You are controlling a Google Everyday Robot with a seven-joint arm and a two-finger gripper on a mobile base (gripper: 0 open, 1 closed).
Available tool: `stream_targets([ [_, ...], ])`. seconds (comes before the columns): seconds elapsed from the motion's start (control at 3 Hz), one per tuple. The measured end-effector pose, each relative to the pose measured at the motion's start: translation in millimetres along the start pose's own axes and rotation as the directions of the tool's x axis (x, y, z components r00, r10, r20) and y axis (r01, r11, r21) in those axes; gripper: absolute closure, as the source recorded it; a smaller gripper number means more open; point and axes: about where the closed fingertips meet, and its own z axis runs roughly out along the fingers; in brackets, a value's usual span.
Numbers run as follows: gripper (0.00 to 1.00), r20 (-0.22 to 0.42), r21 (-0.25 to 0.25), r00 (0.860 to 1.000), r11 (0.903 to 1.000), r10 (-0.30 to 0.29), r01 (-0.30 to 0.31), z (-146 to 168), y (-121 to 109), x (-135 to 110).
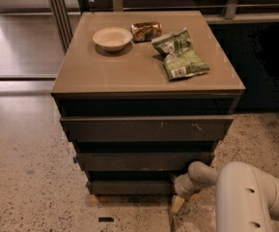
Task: Open bottom drawer
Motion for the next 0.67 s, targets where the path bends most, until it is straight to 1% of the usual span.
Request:
stream_targets([
  [0.33,0.0,0.006,-0.059,0.998,0.9967,0.057,-0.057,-8.3,19.5,4.4],
  [0.67,0.0,0.014,-0.104,0.994,0.9886,0.112,-0.11,-17.2,43.1,7.6],
])
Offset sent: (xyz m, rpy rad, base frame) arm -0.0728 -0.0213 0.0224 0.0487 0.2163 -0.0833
